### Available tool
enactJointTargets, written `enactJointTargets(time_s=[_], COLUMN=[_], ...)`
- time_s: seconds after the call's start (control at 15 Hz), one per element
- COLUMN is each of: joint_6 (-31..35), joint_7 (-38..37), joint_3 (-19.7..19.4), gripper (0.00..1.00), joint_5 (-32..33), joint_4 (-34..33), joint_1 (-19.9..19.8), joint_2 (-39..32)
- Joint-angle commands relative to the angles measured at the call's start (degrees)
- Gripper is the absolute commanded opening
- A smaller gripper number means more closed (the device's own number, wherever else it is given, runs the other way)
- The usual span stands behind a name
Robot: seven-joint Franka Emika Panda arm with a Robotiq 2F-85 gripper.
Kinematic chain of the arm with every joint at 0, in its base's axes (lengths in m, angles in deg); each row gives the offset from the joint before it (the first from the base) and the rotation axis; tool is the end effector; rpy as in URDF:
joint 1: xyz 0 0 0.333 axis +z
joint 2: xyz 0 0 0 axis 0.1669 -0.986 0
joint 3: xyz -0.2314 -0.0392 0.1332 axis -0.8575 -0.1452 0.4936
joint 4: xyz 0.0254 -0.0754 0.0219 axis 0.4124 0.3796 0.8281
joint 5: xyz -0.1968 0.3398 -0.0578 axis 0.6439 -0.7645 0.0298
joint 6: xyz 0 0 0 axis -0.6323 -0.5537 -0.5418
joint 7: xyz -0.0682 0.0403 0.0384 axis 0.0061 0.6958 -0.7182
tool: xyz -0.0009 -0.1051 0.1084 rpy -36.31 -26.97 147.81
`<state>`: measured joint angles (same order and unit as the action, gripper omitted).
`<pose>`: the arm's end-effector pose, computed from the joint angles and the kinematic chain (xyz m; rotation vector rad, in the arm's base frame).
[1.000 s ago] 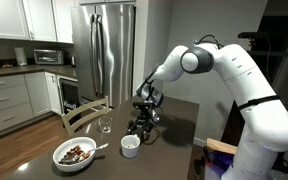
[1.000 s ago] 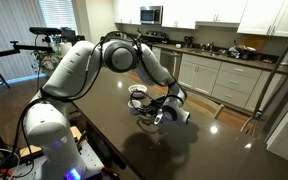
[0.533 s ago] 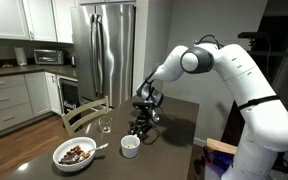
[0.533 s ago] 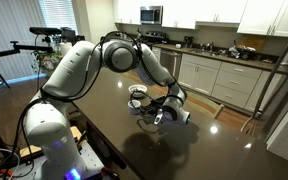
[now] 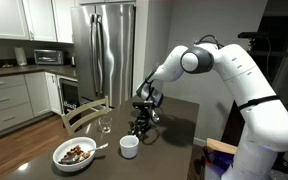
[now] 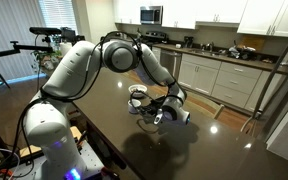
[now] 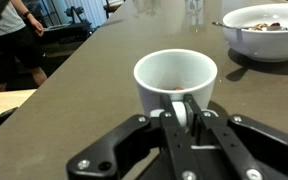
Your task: Slide the white mug to the right, pour the contents in the white mug into the bowl
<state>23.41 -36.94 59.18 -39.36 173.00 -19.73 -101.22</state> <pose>0.4874 -0.0604 0.0892 -1.4006 1.4532 1.3266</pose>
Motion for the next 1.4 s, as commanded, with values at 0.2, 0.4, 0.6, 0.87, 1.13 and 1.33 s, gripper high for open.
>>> enactJointTargets(time_s=[0.2,0.4,0.6,0.87,1.13,1.33], joint_6=[-1.6,-1.6,-1.5,-1.4,-1.3,-1.3], joint_7=[0.0,0.1,0.1,0.1,0.1,0.1], joint_3=[0.4,0.5,0.6,0.9,1.1,1.3], gripper=[0.07,0.07,0.07,0.07,0.07,0.07], joint_5=[0.1,0.1,0.1,0.1,0.2,0.2], joint_4=[-0.1,0.0,0.1,0.1,0.1,0.1], joint_1=[-0.2,0.0,0.1,0.4,0.9,1.3], joint_2=[0.7,1.2,1.8,2.5,3.3,4.0])
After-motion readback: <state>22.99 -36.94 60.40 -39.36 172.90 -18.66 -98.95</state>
